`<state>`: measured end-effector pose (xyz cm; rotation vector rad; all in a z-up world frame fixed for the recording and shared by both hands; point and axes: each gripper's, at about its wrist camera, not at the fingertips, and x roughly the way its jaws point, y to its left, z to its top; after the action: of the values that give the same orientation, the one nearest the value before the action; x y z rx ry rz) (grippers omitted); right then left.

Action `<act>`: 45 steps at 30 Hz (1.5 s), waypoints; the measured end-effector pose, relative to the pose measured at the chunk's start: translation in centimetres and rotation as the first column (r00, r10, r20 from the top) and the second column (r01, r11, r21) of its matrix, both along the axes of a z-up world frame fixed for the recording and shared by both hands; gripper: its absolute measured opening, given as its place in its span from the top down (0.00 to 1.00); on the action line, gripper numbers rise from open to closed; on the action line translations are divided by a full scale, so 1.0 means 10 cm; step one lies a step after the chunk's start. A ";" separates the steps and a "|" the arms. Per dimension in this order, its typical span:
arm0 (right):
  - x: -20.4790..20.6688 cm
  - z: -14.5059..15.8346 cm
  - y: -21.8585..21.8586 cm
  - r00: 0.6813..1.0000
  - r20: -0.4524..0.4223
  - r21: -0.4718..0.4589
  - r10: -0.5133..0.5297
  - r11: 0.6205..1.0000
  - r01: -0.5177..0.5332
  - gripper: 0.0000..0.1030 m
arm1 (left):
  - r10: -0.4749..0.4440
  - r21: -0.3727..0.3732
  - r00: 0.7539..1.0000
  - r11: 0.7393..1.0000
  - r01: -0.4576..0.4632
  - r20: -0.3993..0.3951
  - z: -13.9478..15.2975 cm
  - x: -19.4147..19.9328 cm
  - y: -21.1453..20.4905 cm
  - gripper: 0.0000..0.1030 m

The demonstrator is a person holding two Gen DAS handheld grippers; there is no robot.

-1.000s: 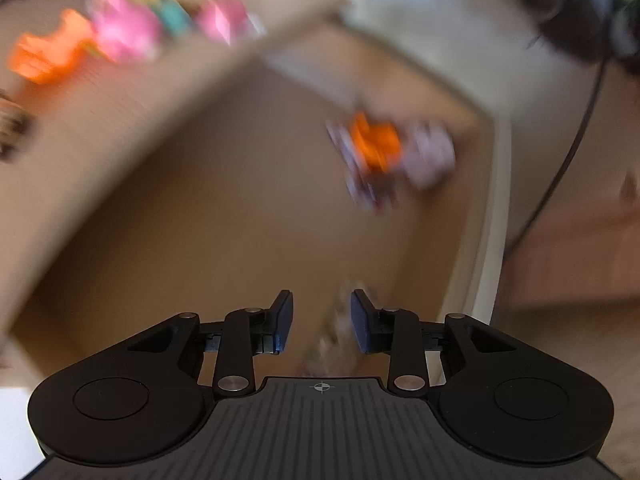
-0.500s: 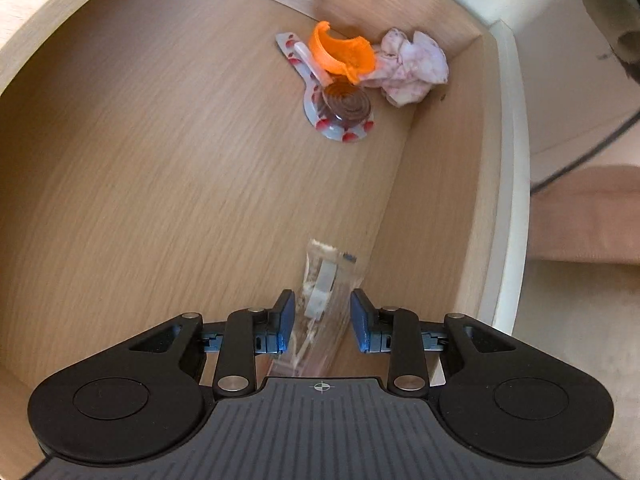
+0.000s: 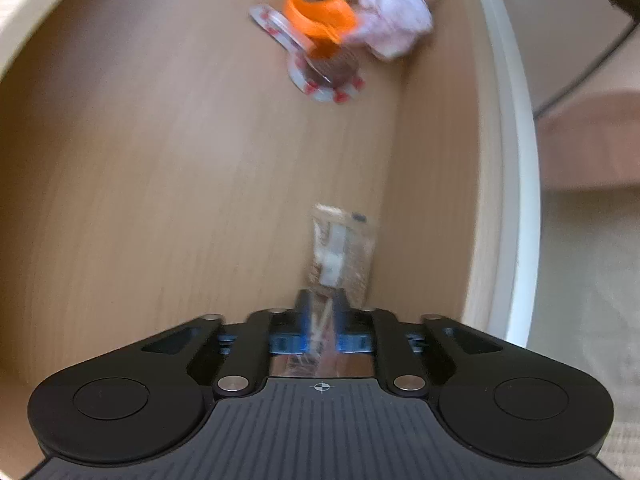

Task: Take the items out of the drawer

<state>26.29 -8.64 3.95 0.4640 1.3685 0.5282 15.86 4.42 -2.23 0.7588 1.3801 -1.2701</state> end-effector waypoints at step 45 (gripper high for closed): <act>0.03 -0.41 1.49 0.767 -0.422 0.259 0.483 0.875 -0.409 0.56 | 0.738 -0.252 0.674 0.658 -0.710 0.030 0.78 0.37 1.31 0.82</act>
<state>26.62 6.26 -0.20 0.4017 1.9467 0.9665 19.52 17.52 5.57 0.0746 1.2134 -0.6839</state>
